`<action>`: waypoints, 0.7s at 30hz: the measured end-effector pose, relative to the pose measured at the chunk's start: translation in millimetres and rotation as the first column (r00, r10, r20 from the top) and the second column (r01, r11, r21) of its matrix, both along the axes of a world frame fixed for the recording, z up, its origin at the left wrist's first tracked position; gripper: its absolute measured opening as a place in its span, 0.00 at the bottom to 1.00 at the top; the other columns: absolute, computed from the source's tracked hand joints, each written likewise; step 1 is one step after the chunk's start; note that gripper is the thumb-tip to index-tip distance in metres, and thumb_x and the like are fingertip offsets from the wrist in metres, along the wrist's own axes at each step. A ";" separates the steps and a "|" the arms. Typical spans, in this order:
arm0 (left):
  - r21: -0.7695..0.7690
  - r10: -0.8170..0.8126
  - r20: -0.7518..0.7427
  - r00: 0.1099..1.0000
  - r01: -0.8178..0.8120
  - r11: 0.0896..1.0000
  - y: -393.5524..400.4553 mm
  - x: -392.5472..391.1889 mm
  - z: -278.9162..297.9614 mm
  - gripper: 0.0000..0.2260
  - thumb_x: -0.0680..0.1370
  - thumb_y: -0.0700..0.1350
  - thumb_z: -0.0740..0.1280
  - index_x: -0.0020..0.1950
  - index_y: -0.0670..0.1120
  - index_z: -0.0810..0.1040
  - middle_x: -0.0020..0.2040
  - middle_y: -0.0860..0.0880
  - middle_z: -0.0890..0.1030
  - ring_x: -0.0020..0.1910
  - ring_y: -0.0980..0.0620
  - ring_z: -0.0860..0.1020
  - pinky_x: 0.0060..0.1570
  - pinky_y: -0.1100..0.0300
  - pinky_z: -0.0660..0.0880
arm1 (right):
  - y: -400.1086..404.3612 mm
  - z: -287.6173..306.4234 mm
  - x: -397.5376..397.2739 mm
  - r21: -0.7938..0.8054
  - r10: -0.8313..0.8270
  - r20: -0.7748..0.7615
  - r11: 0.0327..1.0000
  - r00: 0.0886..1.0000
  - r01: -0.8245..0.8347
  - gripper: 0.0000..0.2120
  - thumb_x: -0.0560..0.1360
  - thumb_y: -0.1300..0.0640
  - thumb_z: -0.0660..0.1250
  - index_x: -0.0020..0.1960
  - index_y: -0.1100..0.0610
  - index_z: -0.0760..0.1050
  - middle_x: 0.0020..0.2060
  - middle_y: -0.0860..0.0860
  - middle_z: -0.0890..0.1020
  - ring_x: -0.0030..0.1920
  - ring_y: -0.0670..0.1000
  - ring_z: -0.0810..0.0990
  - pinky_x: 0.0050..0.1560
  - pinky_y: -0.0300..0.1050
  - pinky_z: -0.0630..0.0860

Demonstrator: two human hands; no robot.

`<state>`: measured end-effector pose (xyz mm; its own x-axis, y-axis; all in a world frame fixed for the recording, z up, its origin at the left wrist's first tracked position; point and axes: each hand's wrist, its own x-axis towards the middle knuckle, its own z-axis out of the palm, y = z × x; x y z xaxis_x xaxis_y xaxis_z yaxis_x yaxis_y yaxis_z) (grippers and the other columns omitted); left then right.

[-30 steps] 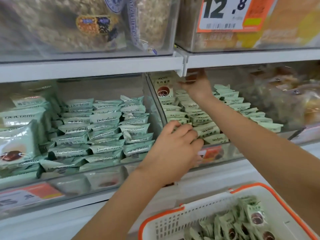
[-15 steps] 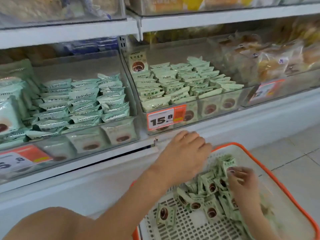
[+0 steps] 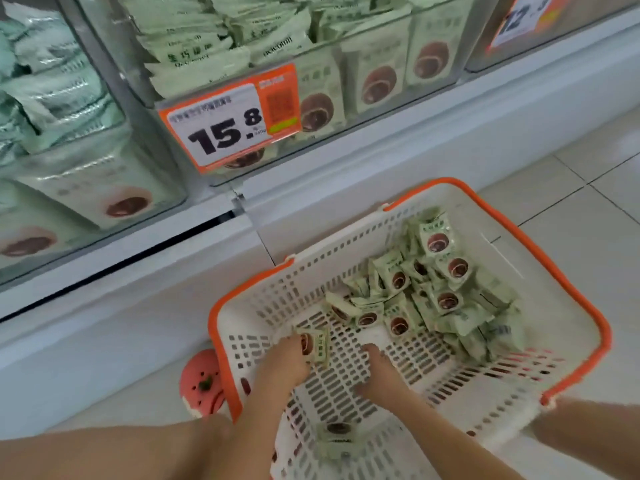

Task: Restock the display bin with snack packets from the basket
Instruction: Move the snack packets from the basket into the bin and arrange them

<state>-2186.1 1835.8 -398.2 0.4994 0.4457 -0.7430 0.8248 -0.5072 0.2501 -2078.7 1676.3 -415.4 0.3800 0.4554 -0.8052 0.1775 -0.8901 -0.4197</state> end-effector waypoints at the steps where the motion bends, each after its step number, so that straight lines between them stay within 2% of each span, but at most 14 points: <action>1: 0.009 0.016 -0.025 1.000 -0.016 1.000 2.7 -2.0 -8.0 0.24 0.75 0.48 0.67 0.69 0.47 0.67 0.62 0.46 0.75 0.58 0.46 0.75 0.56 0.55 0.74 | 6.1 -4.8 -3.2 0.036 -0.032 0.028 0.999 0.999 0.031 0.35 0.73 0.54 0.71 0.73 0.53 0.55 0.67 0.56 0.66 0.60 0.54 0.73 0.50 0.44 0.74; 3: 0.013 0.056 -0.034 0.998 -0.056 0.998 5.0 -2.2 -13.3 0.21 0.75 0.47 0.67 0.67 0.46 0.68 0.61 0.44 0.74 0.58 0.45 0.75 0.55 0.54 0.74 | 22.6 -10.0 -8.7 0.113 -0.088 0.046 0.990 0.995 0.082 0.35 0.73 0.54 0.71 0.73 0.54 0.55 0.67 0.54 0.66 0.63 0.54 0.72 0.56 0.44 0.72; 5: -0.010 0.135 -0.001 0.991 -0.135 0.991 6.5 -0.9 -18.7 0.18 0.75 0.49 0.65 0.63 0.45 0.70 0.58 0.44 0.76 0.55 0.44 0.76 0.53 0.54 0.75 | 43.9 -15.6 -12.4 0.146 -0.170 -0.028 0.974 0.985 0.172 0.31 0.73 0.54 0.72 0.70 0.54 0.59 0.61 0.51 0.70 0.62 0.53 0.73 0.53 0.41 0.71; 7: -0.061 0.248 0.018 0.969 -0.246 0.967 6.5 0.0 -27.7 0.20 0.72 0.52 0.66 0.61 0.45 0.73 0.54 0.46 0.78 0.51 0.46 0.78 0.48 0.55 0.76 | 64.5 -21.4 -17.4 0.125 -0.331 -0.164 0.927 0.929 0.352 0.19 0.73 0.55 0.71 0.57 0.52 0.64 0.48 0.50 0.73 0.47 0.50 0.76 0.42 0.40 0.71; 8: -0.111 0.299 0.018 0.954 -0.295 0.949 5.0 1.1 -30.5 0.18 0.72 0.50 0.65 0.59 0.45 0.75 0.51 0.46 0.79 0.49 0.47 0.78 0.46 0.54 0.76 | 71.6 -24.1 -20.3 0.114 -0.394 -0.193 0.900 0.898 0.420 0.14 0.73 0.55 0.71 0.52 0.53 0.66 0.43 0.50 0.75 0.41 0.48 0.75 0.39 0.41 0.71; 9: -0.162 0.328 0.023 0.944 -0.320 0.933 3.3 2.3 -32.7 0.14 0.72 0.46 0.64 0.58 0.45 0.76 0.49 0.46 0.80 0.48 0.48 0.78 0.47 0.53 0.77 | 75.8 -26.1 -23.6 0.109 -0.428 -0.205 0.884 0.880 0.455 0.10 0.74 0.55 0.70 0.50 0.55 0.70 0.42 0.52 0.77 0.40 0.49 0.76 0.39 0.43 0.73; 10: -0.203 0.345 0.028 0.938 -0.333 0.921 1.8 4.0 -33.1 0.13 0.73 0.42 0.63 0.56 0.46 0.77 0.50 0.46 0.80 0.49 0.47 0.78 0.50 0.52 0.77 | 77.9 -29.0 -26.7 0.101 -0.448 -0.233 0.872 0.863 0.480 0.11 0.74 0.56 0.69 0.54 0.58 0.74 0.46 0.55 0.80 0.43 0.51 0.78 0.42 0.45 0.77; 12: -0.242 0.432 0.014 0.902 -0.416 0.876 2.6 8.0 -29.3 0.12 0.73 0.39 0.64 0.56 0.46 0.77 0.51 0.47 0.80 0.51 0.47 0.77 0.53 0.53 0.76 | 77.8 -29.0 -31.1 0.081 -0.494 -0.293 0.840 0.819 0.536 0.16 0.75 0.58 0.68 0.60 0.61 0.74 0.53 0.55 0.80 0.51 0.53 0.78 0.45 0.44 0.78; 15: -0.291 0.570 -0.061 0.820 -0.561 0.775 9.0 8.6 -26.3 0.15 0.74 0.42 0.69 0.60 0.45 0.75 0.53 0.44 0.79 0.52 0.45 0.77 0.45 0.59 0.73 | 67.6 -23.2 -29.4 0.049 -0.555 -0.329 0.798 0.764 0.601 0.11 0.76 0.59 0.67 0.58 0.58 0.74 0.46 0.52 0.78 0.44 0.49 0.76 0.37 0.38 0.72; 17: -0.382 0.602 -0.078 0.795 -0.582 0.718 10.6 7.7 -19.7 0.13 0.75 0.39 0.69 0.59 0.40 0.77 0.48 0.42 0.80 0.44 0.47 0.78 0.37 0.59 0.73 | 55.7 -16.6 -22.0 0.036 -0.574 -0.380 0.774 0.726 0.632 0.11 0.76 0.60 0.67 0.59 0.57 0.73 0.44 0.52 0.80 0.40 0.47 0.77 0.36 0.39 0.76; 19: -0.460 0.630 -0.073 0.773 -0.586 0.667 10.4 6.4 -6.5 0.11 0.75 0.36 0.69 0.57 0.37 0.78 0.47 0.40 0.81 0.39 0.49 0.78 0.38 0.59 0.77 | 45.0 0.2 -11.0 0.080 -0.537 -0.432 0.777 0.724 0.624 0.10 0.76 0.62 0.67 0.57 0.57 0.74 0.48 0.55 0.81 0.44 0.50 0.79 0.46 0.45 0.81; 21: -0.506 0.610 -0.020 0.792 -0.534 0.678 12.8 8.5 15.3 0.08 0.74 0.37 0.70 0.52 0.38 0.79 0.46 0.41 0.82 0.41 0.48 0.81 0.46 0.56 0.80 | 37.3 22.8 3.8 0.169 -0.471 -0.434 0.795 0.768 0.583 0.11 0.75 0.61 0.69 0.56 0.55 0.74 0.50 0.57 0.81 0.46 0.52 0.80 0.51 0.50 0.80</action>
